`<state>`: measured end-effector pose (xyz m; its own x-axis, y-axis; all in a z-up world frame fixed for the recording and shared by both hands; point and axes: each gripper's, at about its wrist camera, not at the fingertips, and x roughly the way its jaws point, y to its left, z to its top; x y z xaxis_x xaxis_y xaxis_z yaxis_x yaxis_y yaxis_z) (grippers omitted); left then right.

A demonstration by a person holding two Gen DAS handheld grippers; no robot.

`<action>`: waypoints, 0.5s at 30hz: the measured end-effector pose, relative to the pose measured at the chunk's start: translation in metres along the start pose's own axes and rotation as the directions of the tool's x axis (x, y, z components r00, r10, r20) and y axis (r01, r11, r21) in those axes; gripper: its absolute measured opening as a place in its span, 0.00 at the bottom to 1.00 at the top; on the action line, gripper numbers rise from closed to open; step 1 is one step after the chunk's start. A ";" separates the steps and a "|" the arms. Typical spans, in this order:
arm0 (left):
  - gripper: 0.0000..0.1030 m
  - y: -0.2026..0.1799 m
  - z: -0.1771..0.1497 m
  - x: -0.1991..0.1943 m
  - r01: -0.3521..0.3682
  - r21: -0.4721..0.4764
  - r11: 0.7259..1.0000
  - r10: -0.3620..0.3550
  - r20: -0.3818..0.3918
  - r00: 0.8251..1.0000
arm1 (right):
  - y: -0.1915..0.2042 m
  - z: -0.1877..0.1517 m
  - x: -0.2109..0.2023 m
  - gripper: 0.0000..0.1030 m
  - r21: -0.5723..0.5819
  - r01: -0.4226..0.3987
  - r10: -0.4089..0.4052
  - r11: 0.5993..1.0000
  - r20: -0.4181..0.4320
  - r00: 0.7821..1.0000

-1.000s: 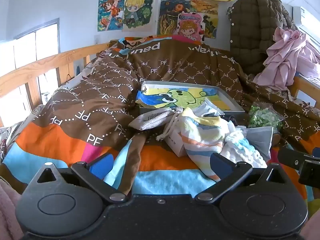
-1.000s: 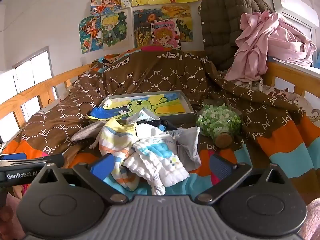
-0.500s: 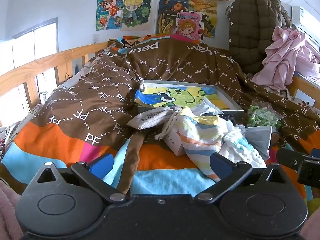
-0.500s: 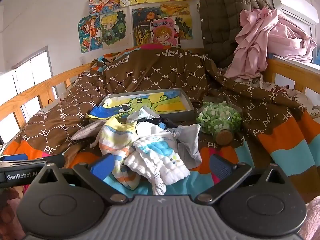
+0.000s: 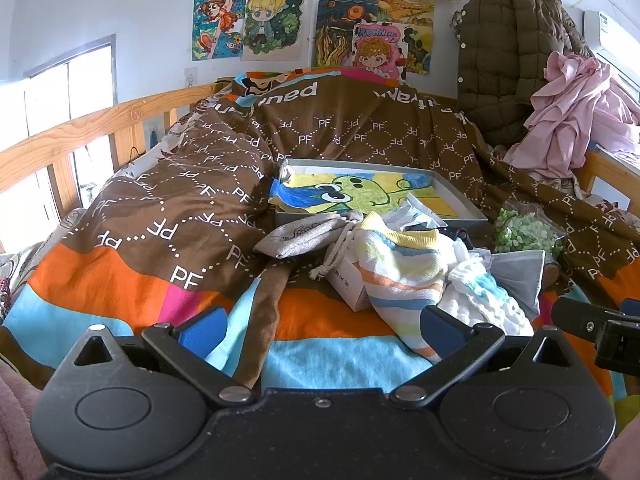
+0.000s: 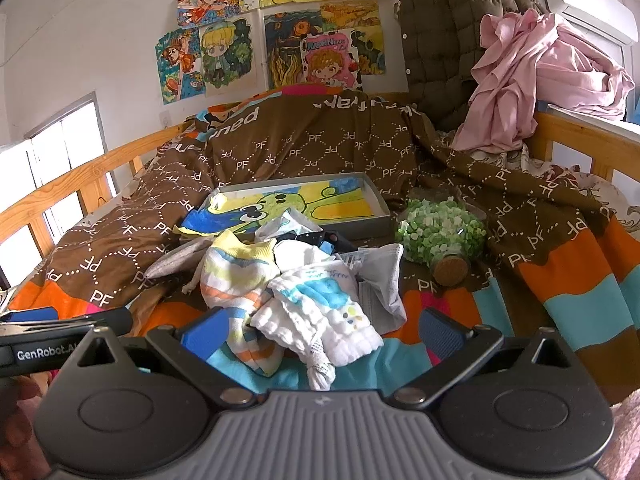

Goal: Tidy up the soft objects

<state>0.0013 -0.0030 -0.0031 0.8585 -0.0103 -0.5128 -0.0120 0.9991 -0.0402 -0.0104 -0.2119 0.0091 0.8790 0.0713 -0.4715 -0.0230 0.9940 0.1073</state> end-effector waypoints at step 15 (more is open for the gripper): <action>0.99 0.000 0.000 0.000 0.000 0.001 1.000 0.000 -0.002 1.000 | 0.000 0.001 -0.002 1.00 0.006 -0.002 0.002 1.000 -0.006 1.000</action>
<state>0.0014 -0.0027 -0.0027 0.8576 -0.0106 -0.5143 -0.0113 0.9992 -0.0395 -0.0117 -0.2119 0.0116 0.8761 0.0738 -0.4764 -0.0218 0.9933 0.1139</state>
